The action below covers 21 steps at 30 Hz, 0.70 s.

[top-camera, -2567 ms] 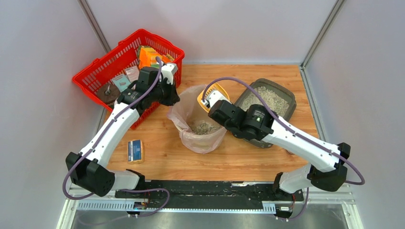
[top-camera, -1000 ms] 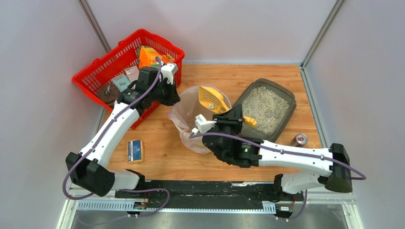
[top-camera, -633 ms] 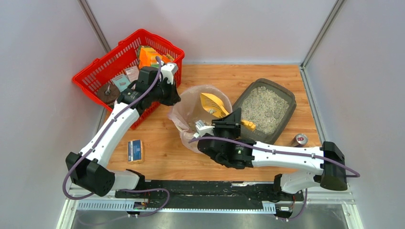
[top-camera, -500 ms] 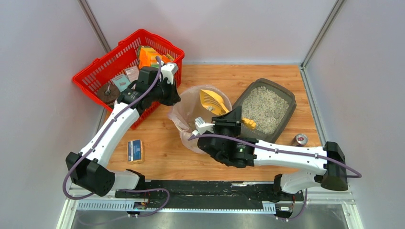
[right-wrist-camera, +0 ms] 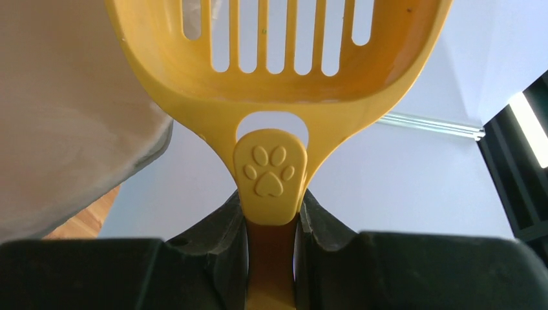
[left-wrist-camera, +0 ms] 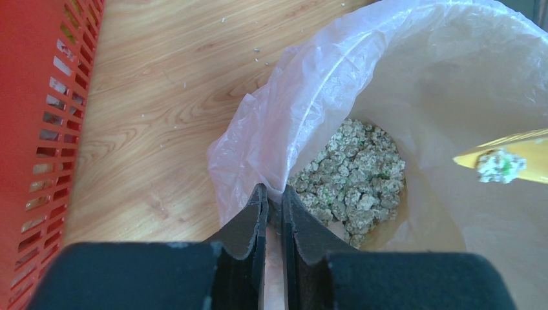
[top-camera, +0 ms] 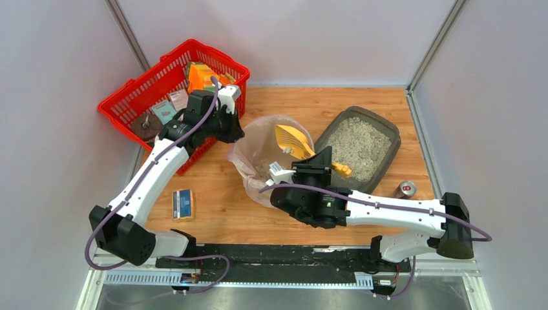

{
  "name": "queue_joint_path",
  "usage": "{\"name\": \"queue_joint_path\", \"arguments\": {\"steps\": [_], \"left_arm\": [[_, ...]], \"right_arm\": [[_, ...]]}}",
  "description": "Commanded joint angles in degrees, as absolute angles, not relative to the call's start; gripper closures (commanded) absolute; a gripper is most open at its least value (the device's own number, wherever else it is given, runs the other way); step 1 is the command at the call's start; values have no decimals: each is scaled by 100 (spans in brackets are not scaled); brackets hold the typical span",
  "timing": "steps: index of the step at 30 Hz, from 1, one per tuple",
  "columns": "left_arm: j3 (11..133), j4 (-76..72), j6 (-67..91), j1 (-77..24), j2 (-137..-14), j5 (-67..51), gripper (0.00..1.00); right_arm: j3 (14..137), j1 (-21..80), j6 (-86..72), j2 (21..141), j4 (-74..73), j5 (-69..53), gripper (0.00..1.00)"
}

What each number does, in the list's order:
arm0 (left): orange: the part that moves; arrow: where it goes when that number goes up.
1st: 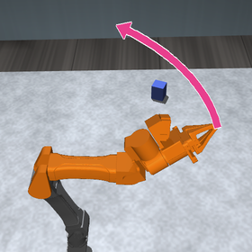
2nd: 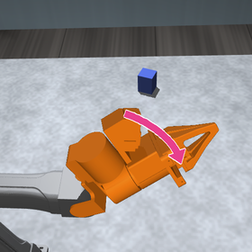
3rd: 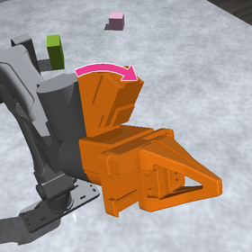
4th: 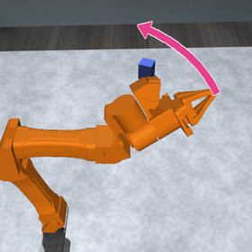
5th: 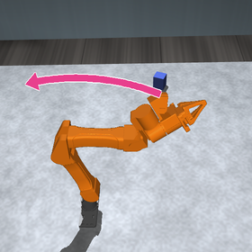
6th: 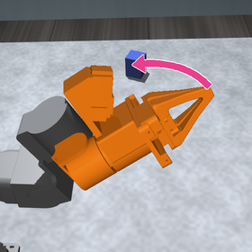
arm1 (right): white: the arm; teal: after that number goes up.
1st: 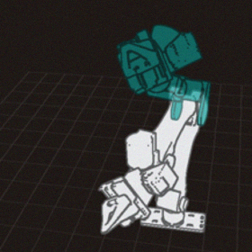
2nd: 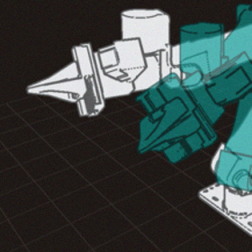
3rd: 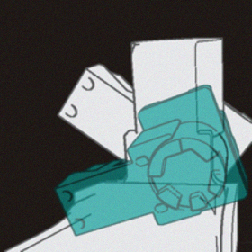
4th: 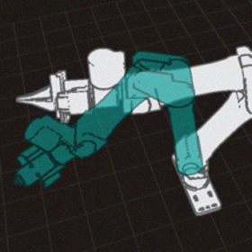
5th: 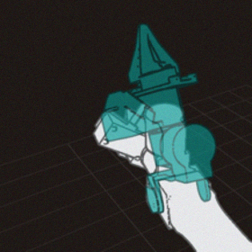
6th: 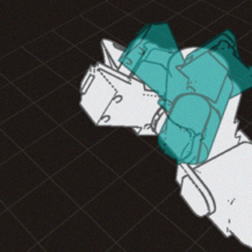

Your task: Clean the litter box

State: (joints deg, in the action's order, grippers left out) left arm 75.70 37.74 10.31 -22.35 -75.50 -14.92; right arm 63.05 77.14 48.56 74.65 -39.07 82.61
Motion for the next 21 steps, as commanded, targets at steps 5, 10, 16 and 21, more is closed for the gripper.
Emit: {"name": "queue_joint_path", "arguments": {"steps": [5,10,16,21], "left_arm": [[7787,3894,1169,-2268,-7594,-1890,100],[7787,3894,1160,-2268,-7585,-1890,100],[7805,3894,1169,-2268,-7576,-1890,100],[7796,3894,1160,-2268,-7585,-1881,100]], "right_arm": [[6363,7752,4184,7638,-4509,8323,87],[6722,7752,4114,7559,-4518,8507,91],[7242,7813,3665,7392,-4895,8306,100],[6374,7822,3551,7680,-5247,8358,100]]}}
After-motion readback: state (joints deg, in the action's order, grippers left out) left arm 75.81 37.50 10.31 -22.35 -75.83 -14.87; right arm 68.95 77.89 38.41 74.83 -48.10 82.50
